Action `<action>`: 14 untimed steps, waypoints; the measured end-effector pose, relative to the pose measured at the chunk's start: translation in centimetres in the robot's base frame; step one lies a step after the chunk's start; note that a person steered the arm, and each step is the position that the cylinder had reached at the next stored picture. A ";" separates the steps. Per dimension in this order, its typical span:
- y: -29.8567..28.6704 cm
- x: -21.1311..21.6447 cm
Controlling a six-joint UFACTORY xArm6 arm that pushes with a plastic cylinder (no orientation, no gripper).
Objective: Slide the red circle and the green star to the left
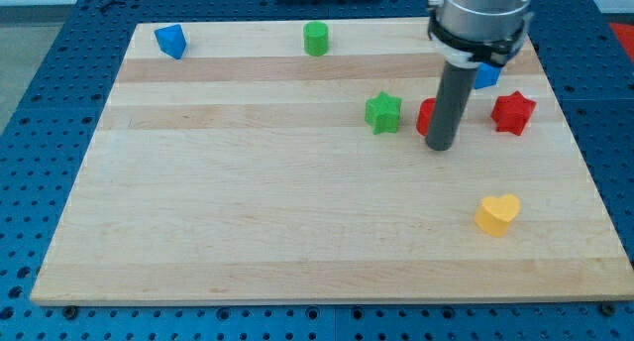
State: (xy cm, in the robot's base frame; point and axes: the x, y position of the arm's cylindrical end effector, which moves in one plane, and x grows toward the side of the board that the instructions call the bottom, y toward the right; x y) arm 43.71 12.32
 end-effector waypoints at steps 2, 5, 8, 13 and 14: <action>5.0 0.2; 7.7 -1.0; 2.0 -4.0; -8.0 -4.1; -9.1 -4.2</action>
State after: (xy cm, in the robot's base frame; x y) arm 39.54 3.20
